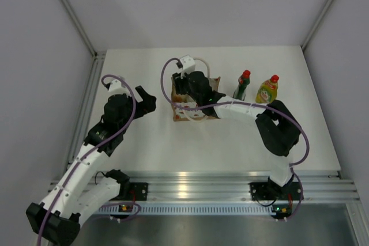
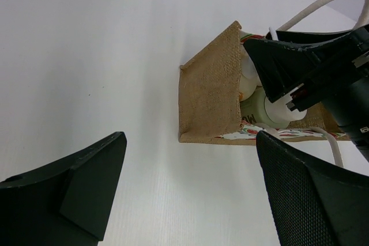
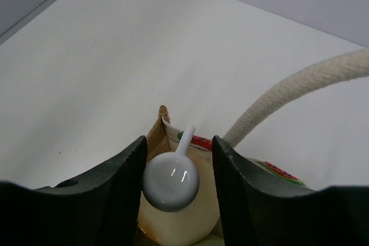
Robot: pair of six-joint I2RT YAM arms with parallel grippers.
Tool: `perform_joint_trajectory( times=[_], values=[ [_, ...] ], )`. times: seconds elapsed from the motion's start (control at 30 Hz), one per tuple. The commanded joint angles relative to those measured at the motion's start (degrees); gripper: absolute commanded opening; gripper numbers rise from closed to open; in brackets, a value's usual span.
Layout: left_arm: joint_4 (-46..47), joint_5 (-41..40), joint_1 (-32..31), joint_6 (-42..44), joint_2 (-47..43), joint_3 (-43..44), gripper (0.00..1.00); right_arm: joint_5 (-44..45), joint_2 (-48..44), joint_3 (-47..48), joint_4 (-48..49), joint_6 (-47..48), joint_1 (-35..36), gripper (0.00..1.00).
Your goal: Take the personal care products out of the canvas bag
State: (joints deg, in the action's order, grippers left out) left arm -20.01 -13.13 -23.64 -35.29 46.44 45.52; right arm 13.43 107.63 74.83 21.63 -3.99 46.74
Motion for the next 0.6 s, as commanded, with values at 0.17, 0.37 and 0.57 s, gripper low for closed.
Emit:
perform_joint_trajectory(
  times=[0.17,0.37,0.57],
  values=[
    [2.6,-0.2,-0.1,0.1,0.6,0.2,0.98,1.4,2.1,1.5,5.8,0.6,0.8,0.39],
    [2.6,0.3,-0.1,0.3,1.0,0.4,0.98,1.3,2.4,0.9,6.7,1.0,0.7,0.22],
    [2.5,0.1,-0.1,0.4,0.8,0.4,0.98,0.9,0.1,-0.4,9.0,0.6,0.8,0.0]
  ],
)
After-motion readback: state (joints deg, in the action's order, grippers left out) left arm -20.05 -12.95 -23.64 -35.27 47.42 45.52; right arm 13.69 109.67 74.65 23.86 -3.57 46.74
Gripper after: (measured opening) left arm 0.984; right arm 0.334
